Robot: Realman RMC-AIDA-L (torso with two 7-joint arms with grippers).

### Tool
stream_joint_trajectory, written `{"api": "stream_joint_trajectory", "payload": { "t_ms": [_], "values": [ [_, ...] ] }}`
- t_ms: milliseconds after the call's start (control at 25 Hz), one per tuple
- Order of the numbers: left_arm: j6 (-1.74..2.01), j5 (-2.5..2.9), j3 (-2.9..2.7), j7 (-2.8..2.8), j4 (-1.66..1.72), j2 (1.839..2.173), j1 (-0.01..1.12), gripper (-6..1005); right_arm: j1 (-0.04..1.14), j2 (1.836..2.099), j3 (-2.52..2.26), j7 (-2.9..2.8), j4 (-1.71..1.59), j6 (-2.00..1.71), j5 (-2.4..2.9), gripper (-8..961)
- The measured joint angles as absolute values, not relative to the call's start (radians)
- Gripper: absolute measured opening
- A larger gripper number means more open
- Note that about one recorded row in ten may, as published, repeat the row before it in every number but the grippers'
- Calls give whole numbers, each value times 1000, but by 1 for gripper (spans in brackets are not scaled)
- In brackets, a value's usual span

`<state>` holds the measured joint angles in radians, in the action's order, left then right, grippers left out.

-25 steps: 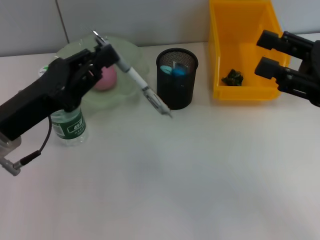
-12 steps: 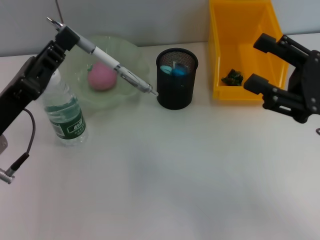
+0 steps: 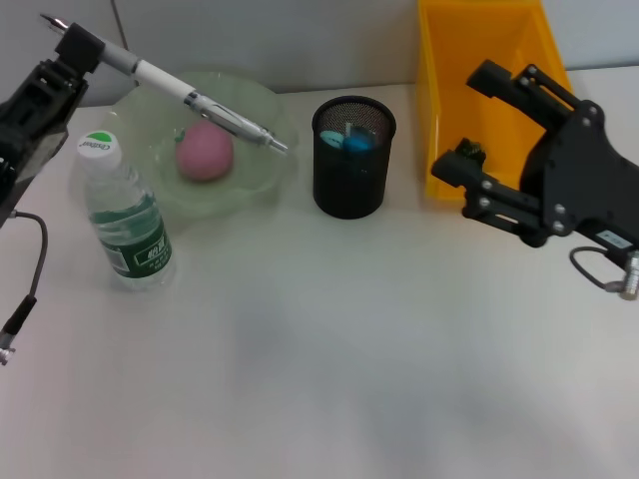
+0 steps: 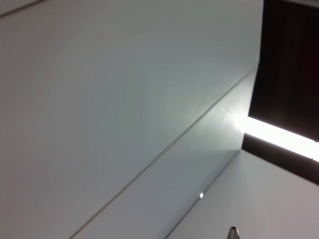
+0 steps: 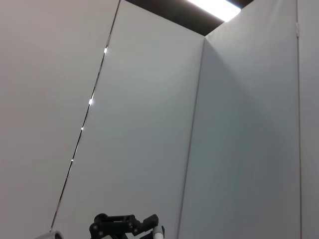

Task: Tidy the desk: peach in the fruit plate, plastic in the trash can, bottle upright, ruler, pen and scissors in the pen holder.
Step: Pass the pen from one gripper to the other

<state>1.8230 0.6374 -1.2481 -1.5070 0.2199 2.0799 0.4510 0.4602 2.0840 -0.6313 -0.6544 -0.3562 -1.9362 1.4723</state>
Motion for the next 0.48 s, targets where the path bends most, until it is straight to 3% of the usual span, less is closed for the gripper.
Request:
{"api": "stream_joint_trajectory", "payload": {
  "t_ms": [480],
  "values": [
    [1868, 574, -1231, -1529, 55, 2080, 509, 149, 555, 2087, -641, -252, -158, -1897, 1475, 788]
  ]
}}
